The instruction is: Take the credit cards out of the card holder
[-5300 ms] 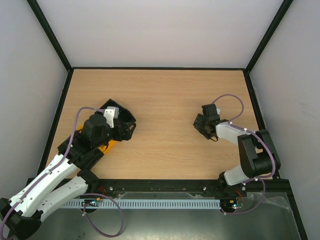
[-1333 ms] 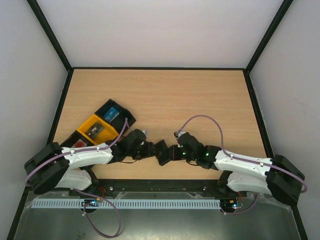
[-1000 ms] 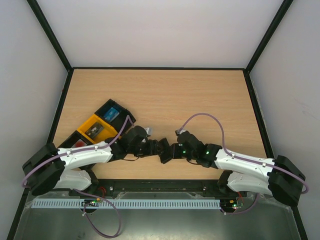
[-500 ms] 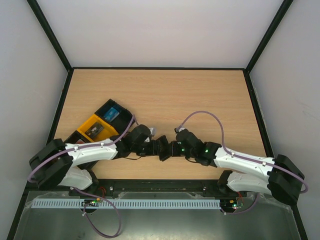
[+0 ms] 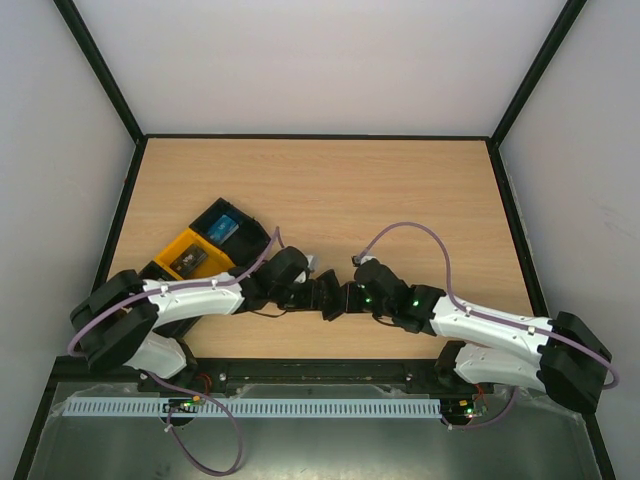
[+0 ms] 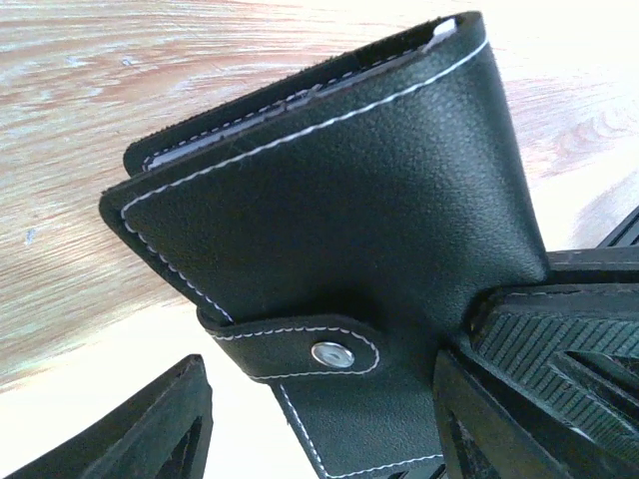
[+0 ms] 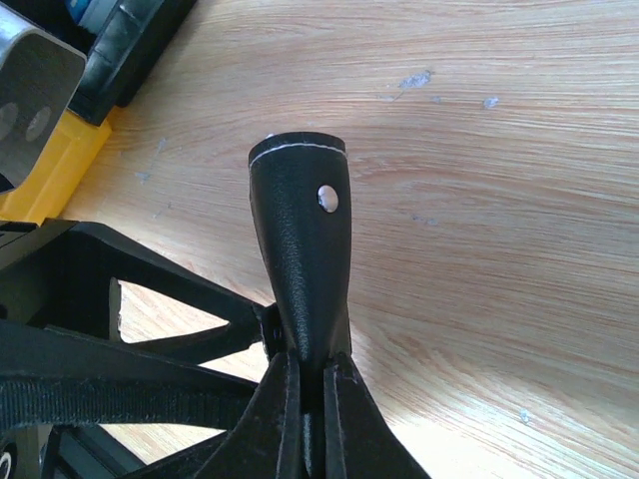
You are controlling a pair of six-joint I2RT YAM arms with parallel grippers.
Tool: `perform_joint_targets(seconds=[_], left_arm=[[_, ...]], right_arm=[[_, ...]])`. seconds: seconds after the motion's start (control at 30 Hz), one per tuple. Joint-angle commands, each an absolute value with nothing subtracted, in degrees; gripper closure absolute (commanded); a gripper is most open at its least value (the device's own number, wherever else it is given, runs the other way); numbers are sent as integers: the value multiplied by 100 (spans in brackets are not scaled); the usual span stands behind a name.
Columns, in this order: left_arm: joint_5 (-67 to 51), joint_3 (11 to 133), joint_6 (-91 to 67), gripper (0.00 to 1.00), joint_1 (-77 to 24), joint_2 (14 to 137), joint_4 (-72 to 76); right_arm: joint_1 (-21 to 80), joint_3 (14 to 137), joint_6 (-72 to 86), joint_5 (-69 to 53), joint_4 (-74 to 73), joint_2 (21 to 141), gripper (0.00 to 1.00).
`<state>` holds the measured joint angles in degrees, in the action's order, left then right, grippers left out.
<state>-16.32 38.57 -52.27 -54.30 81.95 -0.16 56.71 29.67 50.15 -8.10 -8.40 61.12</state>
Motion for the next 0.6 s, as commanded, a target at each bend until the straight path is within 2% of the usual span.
perform_joint_targets(seconds=[0.0,0.57], left_arm=[[-1491,3959,-5098,41,-5390,8454,-241],[-889,4169,-5052,55,-5381,8681,-864]], right_arm=[[5704,3011,4960,-954,-343,6108,98],[5706,2807,4887,-898,-373,6043,98]])
